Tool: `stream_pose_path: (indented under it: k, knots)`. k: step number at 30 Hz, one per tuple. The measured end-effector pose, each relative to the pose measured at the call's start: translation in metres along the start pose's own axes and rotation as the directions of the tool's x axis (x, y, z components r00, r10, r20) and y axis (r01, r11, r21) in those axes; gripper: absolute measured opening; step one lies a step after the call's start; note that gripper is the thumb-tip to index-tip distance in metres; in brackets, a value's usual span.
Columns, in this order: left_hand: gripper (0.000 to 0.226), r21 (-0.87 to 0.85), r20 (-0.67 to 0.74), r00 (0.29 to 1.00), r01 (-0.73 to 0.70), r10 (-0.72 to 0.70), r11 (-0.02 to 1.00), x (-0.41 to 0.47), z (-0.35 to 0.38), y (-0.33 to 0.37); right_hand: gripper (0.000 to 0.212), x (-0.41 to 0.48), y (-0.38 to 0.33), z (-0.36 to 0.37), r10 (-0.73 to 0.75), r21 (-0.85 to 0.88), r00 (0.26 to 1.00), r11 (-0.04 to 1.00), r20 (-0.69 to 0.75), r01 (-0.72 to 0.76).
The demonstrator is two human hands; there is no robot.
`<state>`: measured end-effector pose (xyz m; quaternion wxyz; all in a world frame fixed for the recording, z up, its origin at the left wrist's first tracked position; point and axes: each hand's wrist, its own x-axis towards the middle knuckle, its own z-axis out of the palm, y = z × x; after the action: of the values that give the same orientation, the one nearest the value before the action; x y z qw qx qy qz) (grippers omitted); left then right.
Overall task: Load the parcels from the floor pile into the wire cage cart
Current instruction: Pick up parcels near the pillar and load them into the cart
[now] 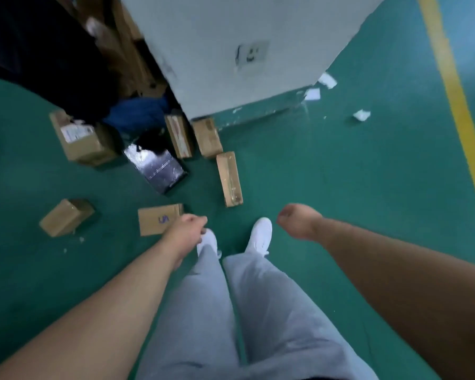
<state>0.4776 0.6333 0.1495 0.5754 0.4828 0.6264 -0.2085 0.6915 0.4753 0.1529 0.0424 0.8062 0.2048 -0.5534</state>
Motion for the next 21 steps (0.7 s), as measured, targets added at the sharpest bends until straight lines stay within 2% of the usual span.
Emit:
stream_pose_path:
  k: [4, 9, 12, 18, 19, 21]
  knots:
    - [0.023, 0.034, 0.064, 0.995, 0.071, -0.073, 0.997, 0.098, 0.014, -0.007, 0.032, 0.096, -0.017, 0.003, 0.011, 0.002, 0.999, 1.0, 0.042, -0.011]
    - [0.023, 0.067, 0.078, 0.995, 0.06, -0.065, 0.996, 0.242, 0.046, -0.014, 0.034, 0.232, -0.028, 0.054, 0.005, -0.013, 0.999, 1.0, 0.037, -0.005]
    - [0.025, 0.051, 0.113, 0.989, 0.09, -0.095, 0.995, 0.314, 0.073, -0.031, 0.044, 0.306, -0.021, 0.102, 0.042, 0.105, 0.999, 0.994, 0.015, -0.044]
    - [0.019, 0.007, 0.135, 0.974, 0.182, -0.181, 0.983, 0.428, 0.129, -0.08, 0.072, 0.428, 0.009, 0.19, 0.146, 0.294, 0.986, 0.942, 0.084, -0.165]
    - [0.027, -0.002, 0.153, 0.971, 0.187, -0.185, 0.982, 0.442, 0.135, -0.087, 0.077, 0.44, 0.012, 0.198, 0.154, 0.313, 0.984, 0.934, 0.088, -0.174]
    - [0.055, -0.018, 0.192, 0.966, 0.18, -0.173, 0.984, 0.464, 0.145, -0.1, 0.078, 0.456, 0.015, 0.21, 0.148, 0.348, 0.984, 0.921, 0.099, -0.174]
